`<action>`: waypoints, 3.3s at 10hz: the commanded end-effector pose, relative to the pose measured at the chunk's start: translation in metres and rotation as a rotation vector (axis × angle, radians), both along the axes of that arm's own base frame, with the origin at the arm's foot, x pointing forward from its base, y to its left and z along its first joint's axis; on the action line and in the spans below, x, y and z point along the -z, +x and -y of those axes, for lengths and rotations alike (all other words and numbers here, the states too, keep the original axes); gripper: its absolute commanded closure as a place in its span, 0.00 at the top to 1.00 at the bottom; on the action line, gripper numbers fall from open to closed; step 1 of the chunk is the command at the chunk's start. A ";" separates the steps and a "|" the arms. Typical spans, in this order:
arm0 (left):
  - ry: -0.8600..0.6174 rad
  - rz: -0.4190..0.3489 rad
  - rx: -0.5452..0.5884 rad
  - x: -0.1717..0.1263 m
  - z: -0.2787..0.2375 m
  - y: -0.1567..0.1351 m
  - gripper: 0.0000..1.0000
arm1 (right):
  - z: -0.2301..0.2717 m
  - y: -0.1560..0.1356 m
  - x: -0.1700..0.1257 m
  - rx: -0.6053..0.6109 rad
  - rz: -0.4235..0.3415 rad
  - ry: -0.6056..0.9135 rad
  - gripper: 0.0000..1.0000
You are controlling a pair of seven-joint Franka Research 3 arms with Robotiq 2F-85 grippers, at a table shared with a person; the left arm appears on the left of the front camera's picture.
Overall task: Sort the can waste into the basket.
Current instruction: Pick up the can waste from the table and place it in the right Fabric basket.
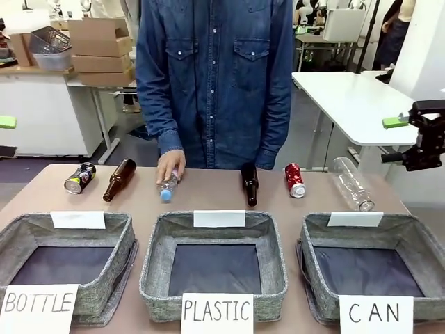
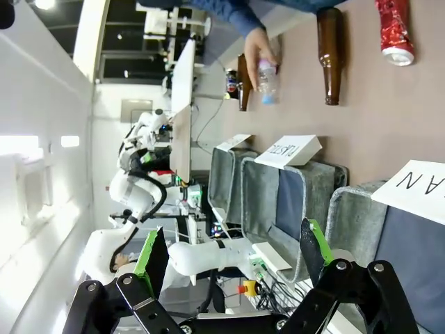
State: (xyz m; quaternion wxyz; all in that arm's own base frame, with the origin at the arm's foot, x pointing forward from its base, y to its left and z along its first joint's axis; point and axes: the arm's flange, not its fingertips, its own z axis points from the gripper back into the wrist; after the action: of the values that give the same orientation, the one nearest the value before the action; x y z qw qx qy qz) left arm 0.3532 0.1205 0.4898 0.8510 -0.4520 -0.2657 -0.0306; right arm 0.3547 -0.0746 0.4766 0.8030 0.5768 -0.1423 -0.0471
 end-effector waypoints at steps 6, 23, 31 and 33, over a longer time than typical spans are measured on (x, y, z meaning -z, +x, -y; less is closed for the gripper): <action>0.539 -0.126 -0.234 0.038 0.011 0.114 1.00 | 0.001 0.005 -0.002 -0.004 0.028 0.020 1.00; 0.925 -0.331 0.249 0.164 0.061 0.316 1.00 | 0.001 0.005 -0.002 -0.004 0.028 0.020 1.00; 0.949 -0.359 0.283 0.173 0.061 0.320 0.00 | 0.001 0.005 -0.002 -0.004 0.028 0.020 1.00; 0.938 -0.358 0.289 0.172 0.060 0.320 0.00 | 0.001 0.005 -0.002 -0.004 0.028 0.020 1.00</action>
State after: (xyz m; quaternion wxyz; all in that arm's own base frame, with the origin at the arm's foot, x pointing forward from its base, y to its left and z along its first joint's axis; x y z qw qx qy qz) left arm 0.6686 0.0588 0.3170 0.9819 -0.0534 -0.0152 -0.1812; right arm 0.3553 -0.0765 0.4768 0.8018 0.5785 -0.1427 -0.0460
